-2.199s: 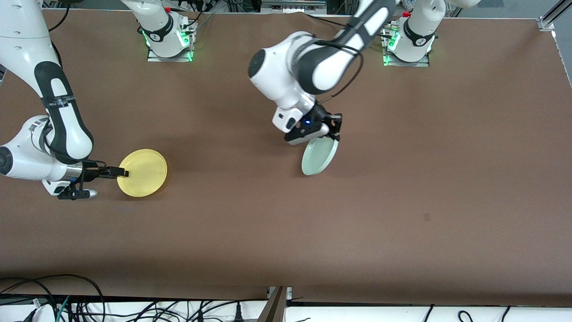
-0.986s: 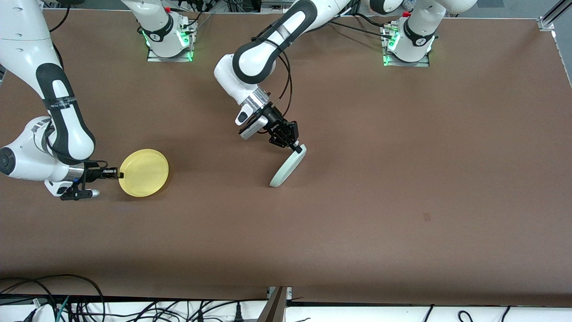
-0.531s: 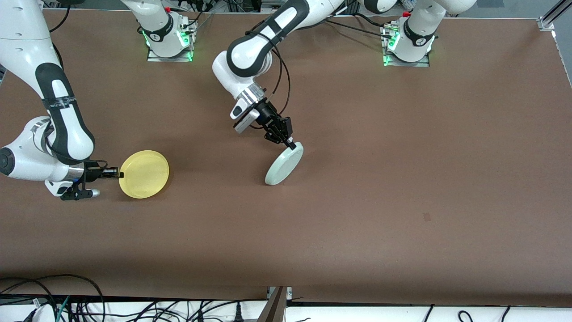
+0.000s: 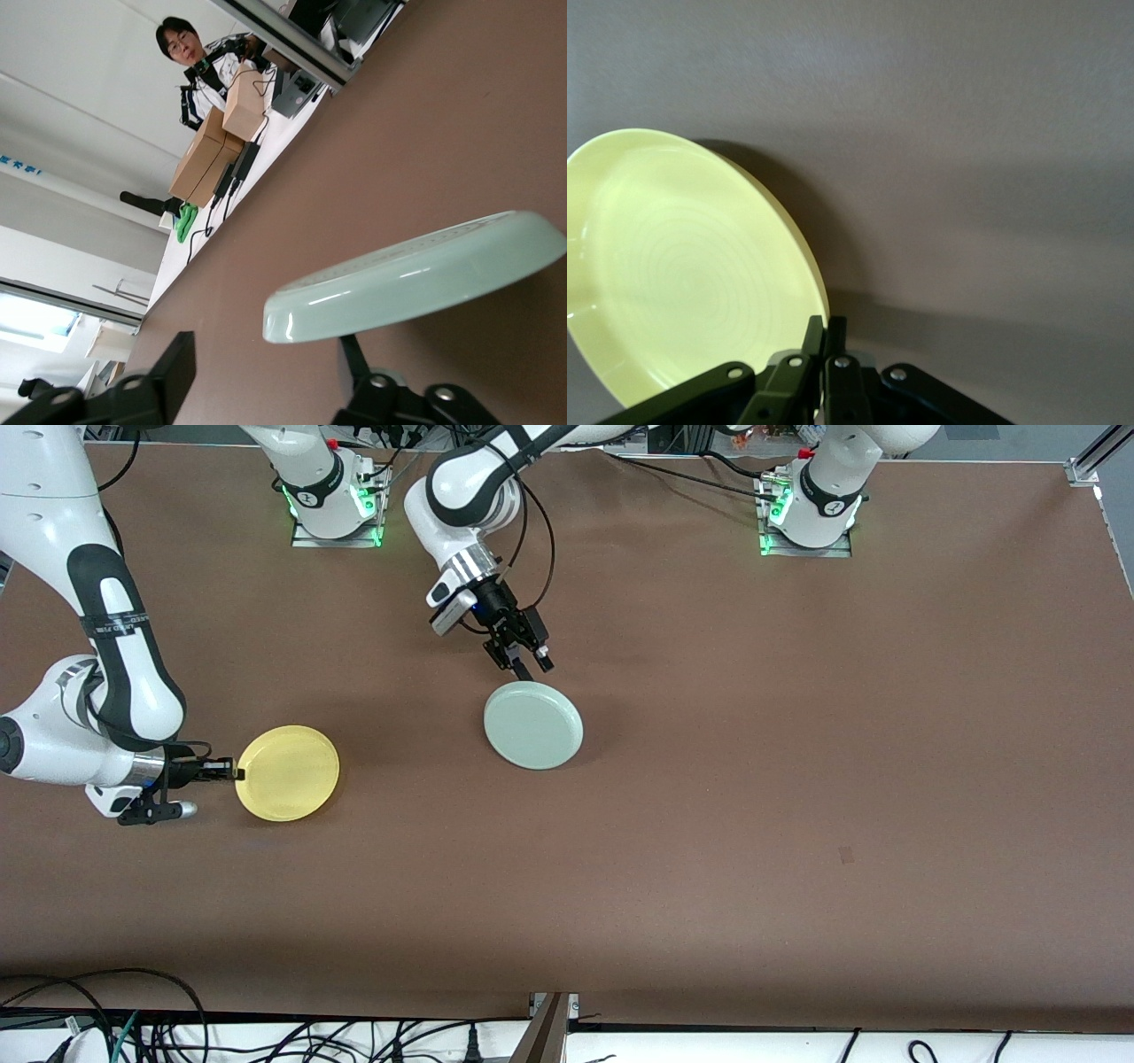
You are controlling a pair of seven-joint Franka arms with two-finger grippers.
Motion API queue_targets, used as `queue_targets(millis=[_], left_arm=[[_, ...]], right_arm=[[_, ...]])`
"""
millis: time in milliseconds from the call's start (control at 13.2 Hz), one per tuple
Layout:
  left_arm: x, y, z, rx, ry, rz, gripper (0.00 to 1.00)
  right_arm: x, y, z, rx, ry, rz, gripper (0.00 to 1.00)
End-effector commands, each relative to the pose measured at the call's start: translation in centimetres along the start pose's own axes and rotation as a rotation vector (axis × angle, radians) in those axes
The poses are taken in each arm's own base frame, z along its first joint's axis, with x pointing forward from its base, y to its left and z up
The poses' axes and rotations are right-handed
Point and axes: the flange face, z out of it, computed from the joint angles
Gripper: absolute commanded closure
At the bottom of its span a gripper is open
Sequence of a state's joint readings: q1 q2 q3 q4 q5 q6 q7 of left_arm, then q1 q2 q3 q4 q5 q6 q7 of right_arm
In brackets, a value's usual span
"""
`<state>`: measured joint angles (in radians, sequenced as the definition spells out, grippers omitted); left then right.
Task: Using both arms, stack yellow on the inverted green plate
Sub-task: 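Lower the inverted green plate and open the left gripper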
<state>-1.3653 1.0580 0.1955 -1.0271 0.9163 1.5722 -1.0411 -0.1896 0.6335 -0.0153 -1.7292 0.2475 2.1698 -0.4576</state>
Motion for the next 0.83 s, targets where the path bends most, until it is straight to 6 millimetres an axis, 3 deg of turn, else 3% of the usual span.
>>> queue_targets(millis=[0, 227, 379, 607, 758], left_arm=[[-1.4, 0.6, -5.5, -0.06, 0.018, -0.022, 0.0], [-1.1, -1.4, -8.5, -0.152, -0.064, -0.047, 0.0], [1.3, -4.4, -7.4, -0.21, -0.146, -0.036, 0.0], [7.7, -11.9, 2.0, -0.339, -0.369, -0.032, 0.0], [10.5, -16.5, 6.4, -0.447, -0.429, -0.005, 0.0]], right_arm=[[0.6, -0.4, -2.5, 0.005, 0.024, -0.027, 1.0], [2.0, -1.8, -6.6, 0.03, -0.001, -0.049, 1.0], [2.5, -2.4, -7.9, 0.031, 0.005, -0.064, 1.0], [3.5, -6.9, -10.0, 0.046, -0.006, -0.091, 1.0], [3.5, -10.0, -10.0, 0.051, -0.041, -0.059, 1.0]])
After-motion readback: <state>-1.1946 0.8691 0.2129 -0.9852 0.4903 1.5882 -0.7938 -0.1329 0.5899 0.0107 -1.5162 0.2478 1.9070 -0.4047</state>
